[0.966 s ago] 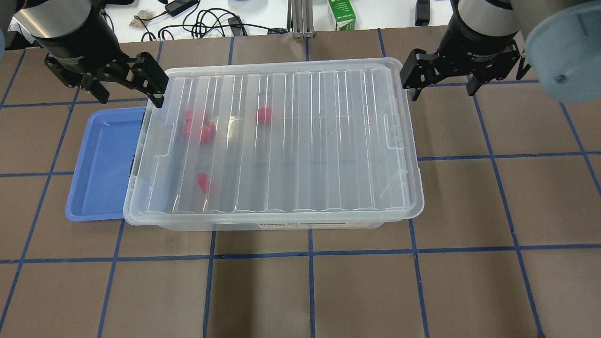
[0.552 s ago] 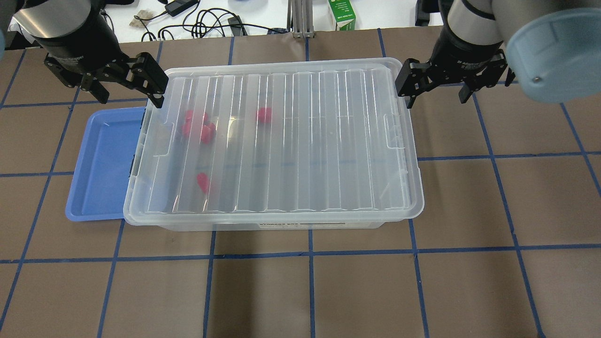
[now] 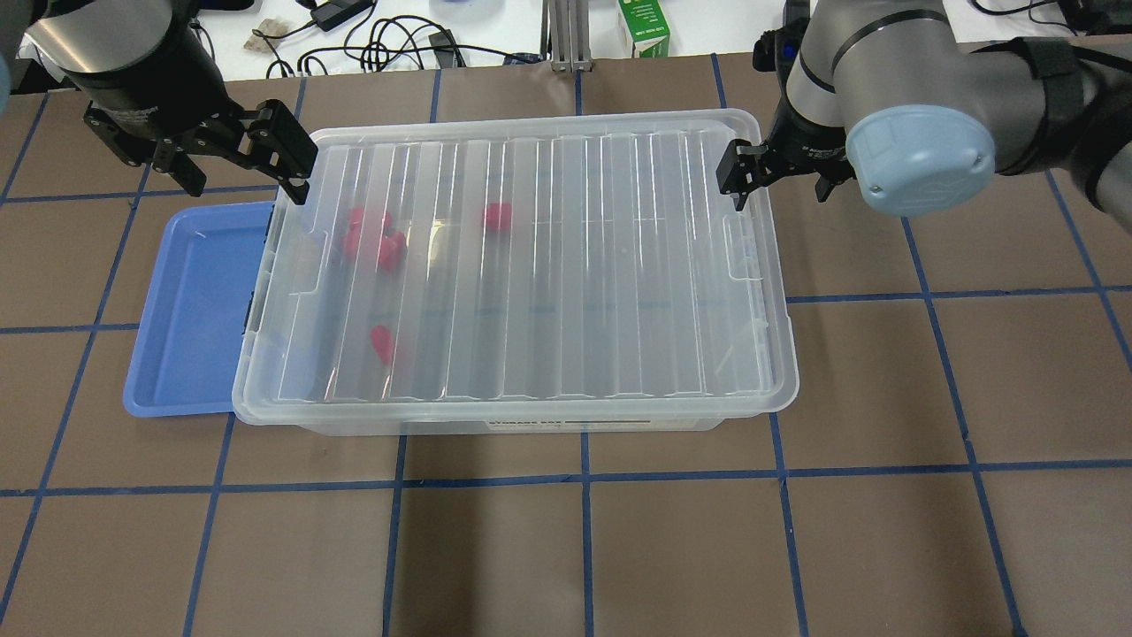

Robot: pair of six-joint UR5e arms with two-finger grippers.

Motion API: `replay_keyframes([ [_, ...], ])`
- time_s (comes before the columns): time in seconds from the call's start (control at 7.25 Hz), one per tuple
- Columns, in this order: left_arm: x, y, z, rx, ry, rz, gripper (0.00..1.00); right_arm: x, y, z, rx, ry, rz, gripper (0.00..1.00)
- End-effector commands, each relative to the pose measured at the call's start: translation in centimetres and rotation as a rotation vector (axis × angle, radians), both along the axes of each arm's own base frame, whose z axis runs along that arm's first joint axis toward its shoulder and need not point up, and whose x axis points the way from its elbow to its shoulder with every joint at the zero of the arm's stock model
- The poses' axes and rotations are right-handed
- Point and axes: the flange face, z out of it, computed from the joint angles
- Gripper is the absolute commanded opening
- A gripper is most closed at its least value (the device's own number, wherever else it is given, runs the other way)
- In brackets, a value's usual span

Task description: Place red block in blue tray from box

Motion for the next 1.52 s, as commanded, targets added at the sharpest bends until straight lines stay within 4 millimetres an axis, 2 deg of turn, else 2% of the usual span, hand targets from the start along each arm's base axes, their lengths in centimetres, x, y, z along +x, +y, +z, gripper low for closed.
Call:
replay_keyframes([
  [0.0,0.0,0.1,0.0,0.0,-0.001,-0.001,1.0,-0.1,0.1,-2.3,0.033,0.006,0.045,1.0],
  [0.14,0.0,0.1,0.0,0.0,-0.001,0.0,1.0,-0.5,0.4,-3.0,0.034,0.015,0.043,1.0],
  [0.28,0.0,0.1,-0.2,0.003,0.0,0.0,1.0,-1.2,0.2,-2.8,0.024,0.021,0.073,1.0],
  [0.41,0.0,0.1,-0.2,0.003,0.0,0.0,1.0,-2.8,0.0,-2.9,0.029,0.026,0.07,1.0],
  [0.69,0.0,0.1,-0.2,0.003,0.0,0.0,1.0,-6.6,-0.5,-2.7,0.027,0.029,0.045,1.0],
  [1.1,0.0,0.1,-0.1,0.002,-0.001,0.0,1.0,-14.6,-0.9,-2.7,0.034,0.037,0.034,1.0],
  [1.38,0.0,0.1,-0.1,0.002,-0.001,0.0,1.0,-17.0,-0.9,-2.6,0.034,0.038,0.006,1.0],
])
